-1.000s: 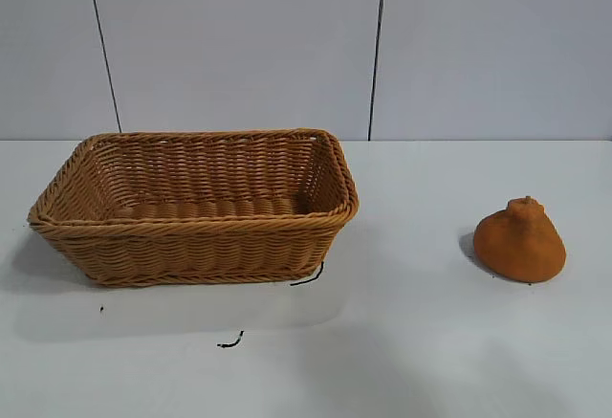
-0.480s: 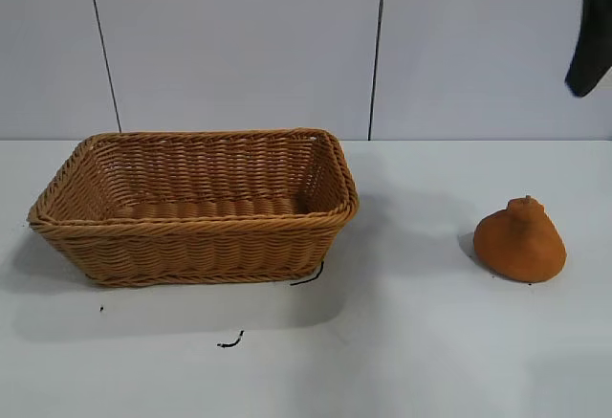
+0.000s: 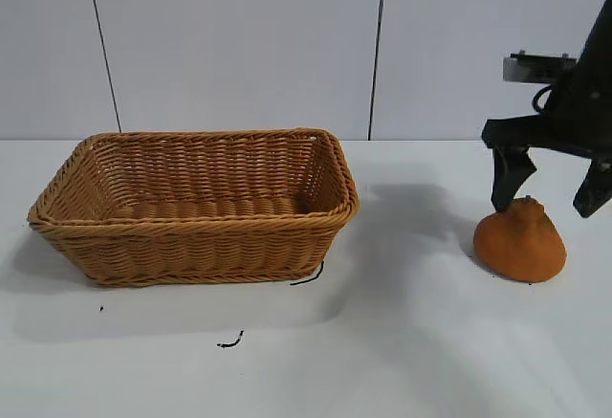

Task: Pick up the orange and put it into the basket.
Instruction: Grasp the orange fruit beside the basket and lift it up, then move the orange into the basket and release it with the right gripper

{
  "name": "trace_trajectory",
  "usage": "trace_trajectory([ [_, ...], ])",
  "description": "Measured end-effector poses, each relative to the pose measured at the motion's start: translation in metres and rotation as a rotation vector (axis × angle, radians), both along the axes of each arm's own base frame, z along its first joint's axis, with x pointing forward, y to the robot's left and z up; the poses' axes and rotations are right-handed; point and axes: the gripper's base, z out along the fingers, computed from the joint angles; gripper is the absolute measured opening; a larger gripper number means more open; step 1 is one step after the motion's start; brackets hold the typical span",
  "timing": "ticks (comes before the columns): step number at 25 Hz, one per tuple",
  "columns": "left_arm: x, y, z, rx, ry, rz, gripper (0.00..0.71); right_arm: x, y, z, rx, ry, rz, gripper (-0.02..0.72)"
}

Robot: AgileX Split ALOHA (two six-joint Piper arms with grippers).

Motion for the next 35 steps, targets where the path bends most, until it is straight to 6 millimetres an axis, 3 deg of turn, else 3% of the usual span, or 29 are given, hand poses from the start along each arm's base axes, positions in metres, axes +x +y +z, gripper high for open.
trace_trajectory([
  [4, 0.000, 0.000, 0.000, 0.000, -0.001, 0.000, 0.639, 0.002, 0.000, 0.000, 0.001, -0.019, -0.003, 0.403],
  [6, 0.000, 0.000, 0.000, 0.000, -0.001, 0.000, 0.639, 0.002, 0.000, 0.000, 0.001, -0.019, -0.004, 0.241],
  [9, 0.000, 0.000, 0.000, 0.000, -0.001, 0.000, 0.639, 0.002, 0.000, 0.006, -0.001, -0.031, 0.013, 0.069],
  [13, 0.000, 0.000, 0.000, 0.000, -0.001, 0.000, 0.639, 0.008, 0.001, 0.039, 0.001, -0.073, 0.038, 0.055],
  [19, 0.000, 0.000, 0.000, 0.000, -0.001, 0.000, 0.639, 0.021, 0.002, 0.126, 0.010, -0.190, 0.060, 0.055],
  [24, 0.000, 0.000, 0.000, 0.000, -0.001, 0.000, 0.639, 0.027, 0.010, 0.166, 0.006, -0.246, 0.092, 0.055],
  [28, 0.000, 0.000, 0.000, 0.000, -0.001, 0.000, 0.639, 0.027, 0.039, 0.183, 0.010, -0.297, 0.162, 0.055],
  [35, 0.000, 0.000, 0.000, 0.000, -0.001, 0.000, 0.639, 0.015, 0.121, 0.187, 0.057, -0.363, 0.318, 0.055],
])
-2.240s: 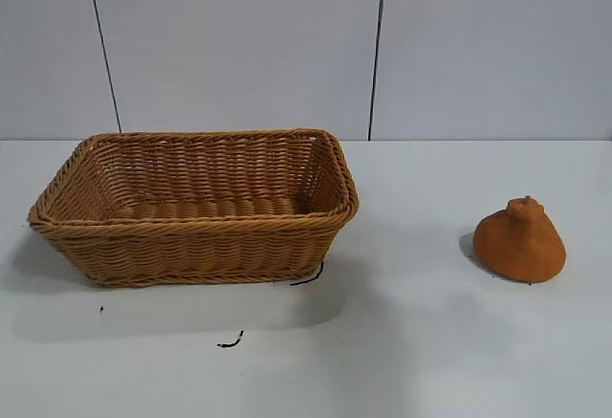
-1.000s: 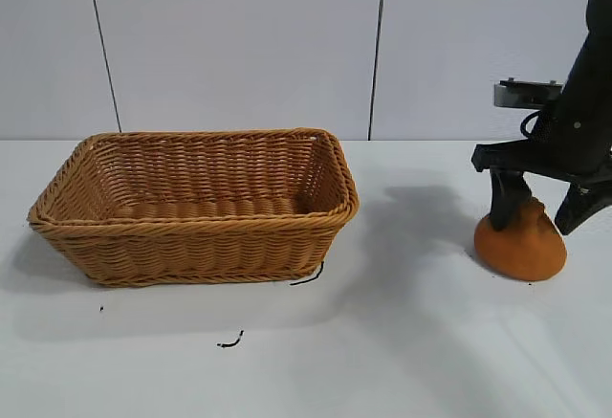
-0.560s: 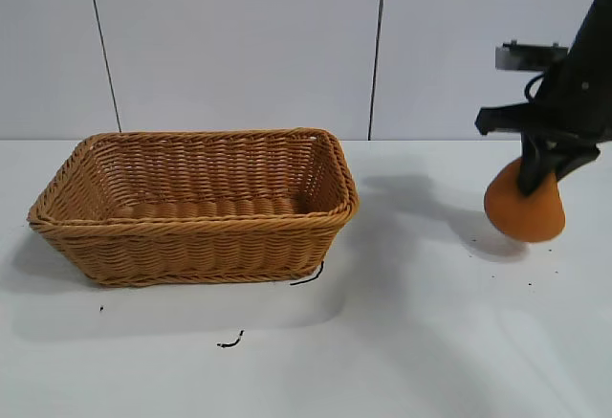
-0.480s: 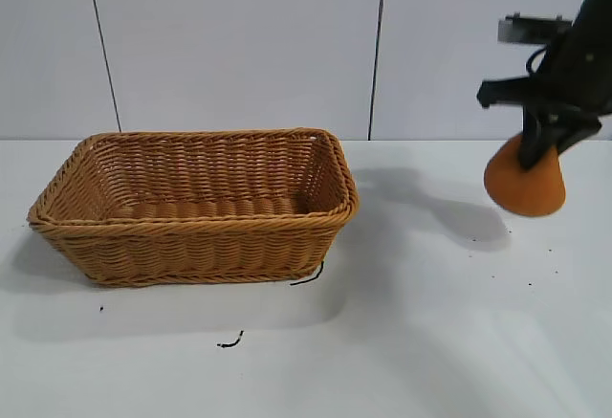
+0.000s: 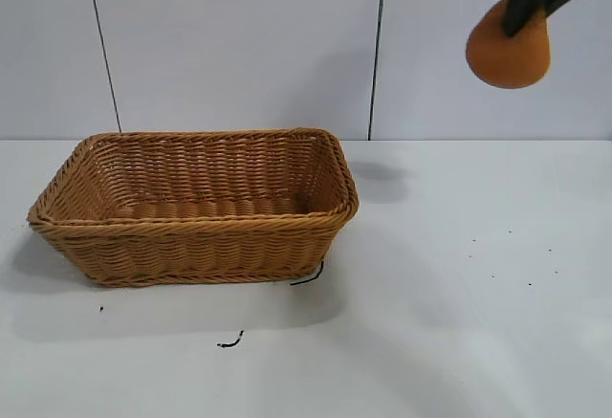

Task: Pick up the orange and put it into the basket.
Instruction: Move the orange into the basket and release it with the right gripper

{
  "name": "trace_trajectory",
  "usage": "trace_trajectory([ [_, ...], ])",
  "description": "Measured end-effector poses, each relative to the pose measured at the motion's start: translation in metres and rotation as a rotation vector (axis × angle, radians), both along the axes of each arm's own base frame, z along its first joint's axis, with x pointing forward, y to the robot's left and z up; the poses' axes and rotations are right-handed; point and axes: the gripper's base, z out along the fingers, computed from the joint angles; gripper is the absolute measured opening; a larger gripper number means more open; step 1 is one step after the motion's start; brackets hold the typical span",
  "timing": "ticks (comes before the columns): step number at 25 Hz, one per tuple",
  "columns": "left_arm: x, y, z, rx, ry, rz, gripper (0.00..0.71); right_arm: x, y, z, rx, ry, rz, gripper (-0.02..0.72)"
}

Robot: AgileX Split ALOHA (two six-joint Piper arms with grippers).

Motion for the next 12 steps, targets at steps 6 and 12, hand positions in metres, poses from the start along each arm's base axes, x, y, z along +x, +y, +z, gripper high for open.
trace_trajectory([
  [6, 0.000, 0.000, 0.000, 0.000, 0.000, 0.000, 0.639, -0.011, 0.078, -0.023, 0.026, -0.033, 0.149, 0.055],
  [12, 0.000, 0.000, 0.000, 0.000, 0.000, 0.000, 0.639, -0.009, 0.134, -0.084, 0.035, -0.009, 0.210, 0.055],
])
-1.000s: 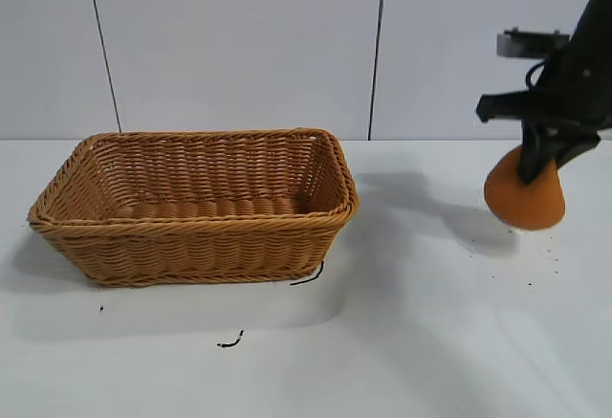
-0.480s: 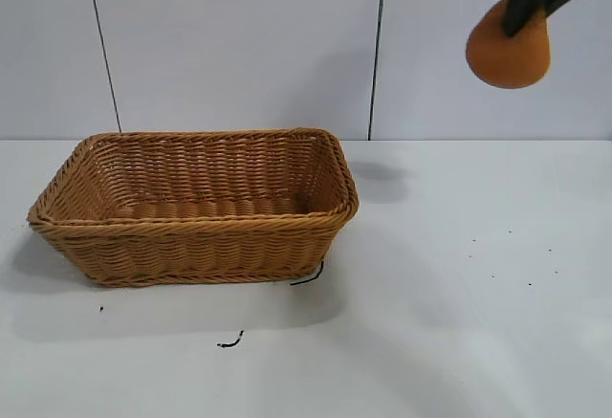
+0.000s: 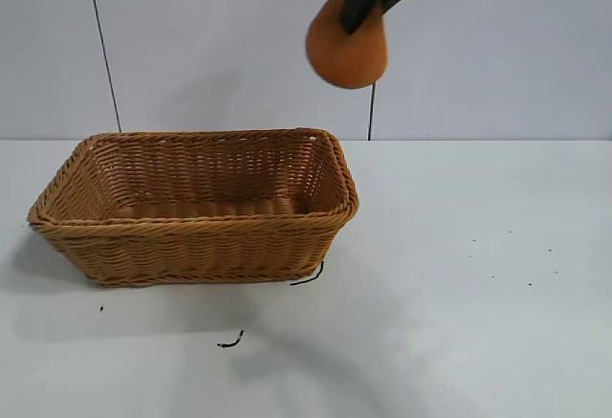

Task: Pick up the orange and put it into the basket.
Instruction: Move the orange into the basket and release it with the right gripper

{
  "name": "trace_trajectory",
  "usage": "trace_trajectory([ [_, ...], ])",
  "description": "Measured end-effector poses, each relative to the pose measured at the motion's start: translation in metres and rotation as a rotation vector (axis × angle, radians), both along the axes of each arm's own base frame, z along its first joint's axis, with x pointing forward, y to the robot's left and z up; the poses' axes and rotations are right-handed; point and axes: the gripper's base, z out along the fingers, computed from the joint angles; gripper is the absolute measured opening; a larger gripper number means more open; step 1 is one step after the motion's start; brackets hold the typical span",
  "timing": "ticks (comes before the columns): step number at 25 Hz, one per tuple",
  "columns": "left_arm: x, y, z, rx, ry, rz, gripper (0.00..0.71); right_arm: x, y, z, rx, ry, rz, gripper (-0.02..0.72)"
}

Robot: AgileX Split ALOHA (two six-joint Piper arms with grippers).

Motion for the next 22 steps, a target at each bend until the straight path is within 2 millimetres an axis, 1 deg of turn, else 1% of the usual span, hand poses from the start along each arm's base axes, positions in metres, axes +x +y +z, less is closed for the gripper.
trace_trajectory([
  [4, 0.000, 0.000, 0.000, 0.000, 0.000, 0.000, 0.639, 0.010, 0.011, -0.044, -0.016, 0.021, -0.001, 0.055],
  [7, 0.000, 0.000, 0.000, 0.000, 0.000, 0.000, 0.639, 0.013, 0.013, -0.066, -0.031, 0.051, -0.004, 0.066],
  [9, 0.000, 0.000, 0.000, 0.000, 0.000, 0.000, 0.639, 0.013, 0.013, -0.072, -0.030, 0.067, -0.009, 0.125],
  [10, 0.000, 0.000, 0.000, 0.000, 0.000, 0.000, 0.639, 0.013, 0.014, -0.073, -0.029, 0.074, -0.010, 0.177],
  [11, 0.000, 0.000, 0.000, 0.000, 0.000, 0.000, 0.639, 0.013, 0.014, -0.073, -0.025, 0.078, -0.012, 0.235],
  [13, 0.000, 0.000, 0.000, 0.000, 0.000, 0.000, 0.639, 0.012, 0.014, -0.070, -0.013, 0.078, -0.015, 0.417],
  [14, 0.000, 0.000, 0.000, 0.000, 0.000, 0.000, 0.639, 0.012, 0.014, -0.067, -0.009, 0.075, -0.015, 0.492],
  [15, 0.000, 0.000, 0.000, 0.000, 0.000, 0.000, 0.639, 0.012, 0.015, -0.063, -0.006, 0.072, -0.014, 0.558],
  [16, 0.000, 0.000, 0.000, 0.000, -0.001, 0.000, 0.639, 0.012, 0.015, -0.060, -0.007, 0.074, -0.012, 0.597],
  [17, 0.000, 0.000, 0.000, 0.000, -0.001, 0.000, 0.639, 0.013, 0.016, -0.055, -0.008, 0.075, -0.009, 0.620],
  [19, 0.000, 0.000, 0.000, 0.000, -0.001, 0.000, 0.639, 0.017, 0.015, -0.039, -0.001, 0.073, -0.015, 0.638],
  [22, 0.000, 0.000, 0.000, 0.000, -0.001, 0.000, 0.639, 0.030, 0.002, -0.008, 0.005, 0.048, -0.047, 0.645],
])
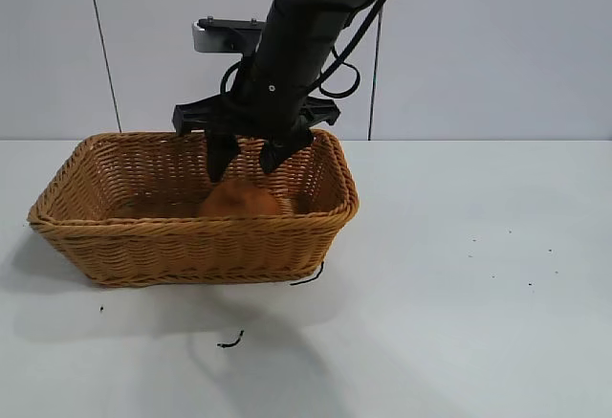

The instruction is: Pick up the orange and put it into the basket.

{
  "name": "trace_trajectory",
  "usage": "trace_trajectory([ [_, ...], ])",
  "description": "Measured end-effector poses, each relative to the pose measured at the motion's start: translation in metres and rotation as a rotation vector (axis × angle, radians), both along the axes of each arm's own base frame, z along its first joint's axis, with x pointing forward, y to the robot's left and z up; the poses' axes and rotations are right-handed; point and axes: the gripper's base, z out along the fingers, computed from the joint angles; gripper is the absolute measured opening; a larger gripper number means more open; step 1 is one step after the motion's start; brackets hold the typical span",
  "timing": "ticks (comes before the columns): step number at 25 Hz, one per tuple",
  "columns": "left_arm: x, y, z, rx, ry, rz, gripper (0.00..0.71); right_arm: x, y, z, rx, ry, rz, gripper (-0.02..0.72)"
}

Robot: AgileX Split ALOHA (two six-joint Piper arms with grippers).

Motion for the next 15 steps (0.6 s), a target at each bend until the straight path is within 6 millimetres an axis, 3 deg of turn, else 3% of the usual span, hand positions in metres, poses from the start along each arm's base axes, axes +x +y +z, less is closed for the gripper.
trace_trajectory([
  [4, 0.000, 0.000, 0.000, 0.000, 0.000, 0.000, 0.639, 0.020, -0.036, 0.030, -0.063, -0.046, -0.077, 0.644],
  [9, 0.000, 0.000, 0.000, 0.000, 0.000, 0.000, 0.639, 0.045, -0.109, 0.032, -0.185, -0.021, -0.225, 0.636],
  [15, 0.000, 0.000, 0.000, 0.000, 0.000, 0.000, 0.639, 0.065, -0.202, 0.031, -0.201, 0.026, -0.414, 0.634],
])
